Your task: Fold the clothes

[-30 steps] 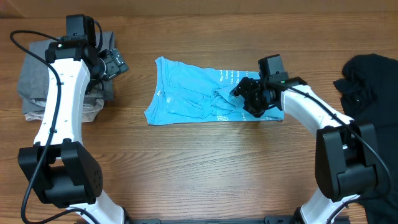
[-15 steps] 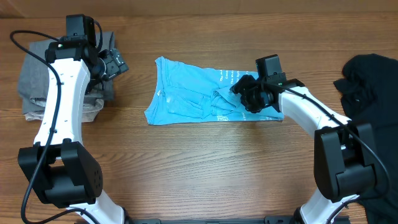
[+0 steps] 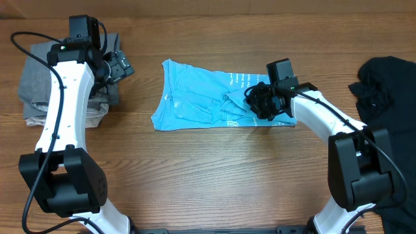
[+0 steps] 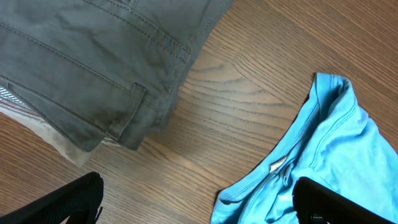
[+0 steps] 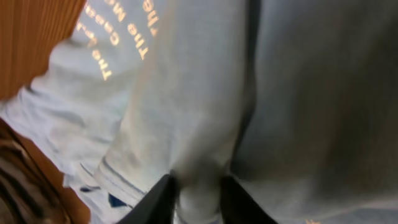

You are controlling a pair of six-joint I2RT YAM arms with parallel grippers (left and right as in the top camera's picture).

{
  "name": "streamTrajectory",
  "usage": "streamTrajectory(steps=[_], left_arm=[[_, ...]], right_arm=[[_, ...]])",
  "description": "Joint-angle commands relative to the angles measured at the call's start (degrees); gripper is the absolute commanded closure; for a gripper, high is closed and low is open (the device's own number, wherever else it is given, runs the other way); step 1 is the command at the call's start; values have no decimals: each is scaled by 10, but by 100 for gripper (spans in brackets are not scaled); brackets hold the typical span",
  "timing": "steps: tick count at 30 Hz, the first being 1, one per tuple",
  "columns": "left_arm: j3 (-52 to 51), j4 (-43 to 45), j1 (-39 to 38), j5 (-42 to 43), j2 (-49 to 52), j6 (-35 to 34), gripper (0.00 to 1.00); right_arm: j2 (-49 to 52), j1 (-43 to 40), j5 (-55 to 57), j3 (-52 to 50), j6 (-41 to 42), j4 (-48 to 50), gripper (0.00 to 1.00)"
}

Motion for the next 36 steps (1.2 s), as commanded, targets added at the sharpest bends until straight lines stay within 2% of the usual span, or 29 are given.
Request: streamTrajectory(steps=[1,4,17,18,20,25,28,31,34,36], left_arm=[[13,0,-3,-2,-14,-6,0],[13,0,-3,-2,-14,-6,0],[13,0,-3,-2,-14,-6,0],[13,0,-3,-2,-14,-6,0],[13,0,-3,-2,-14,-6,0],[13,0,-3,-2,-14,-6,0],[13,0,-3,-2,-14,-6,0],[13,0,-3,-2,-14,-6,0],[13,0,-3,-2,-14,-6,0],[13,0,-3,-2,-14,-6,0]], right_arm=[[-4,4,5,-5,-2,3,83],[-4,4,5,-5,-2,7,96],[-4,5,-23,1,-8,153,96],[-4,7,-14,1,-20,161,96],[-4,12,19,1,-19,165,86],[0,26,98,0,-33,187,77],[10,34,104,0,-35,224,72],[28,41,104,0,-34,269,71],[52,42,104,0,-35,318,64],[56,39,98,0,-72,352,64]])
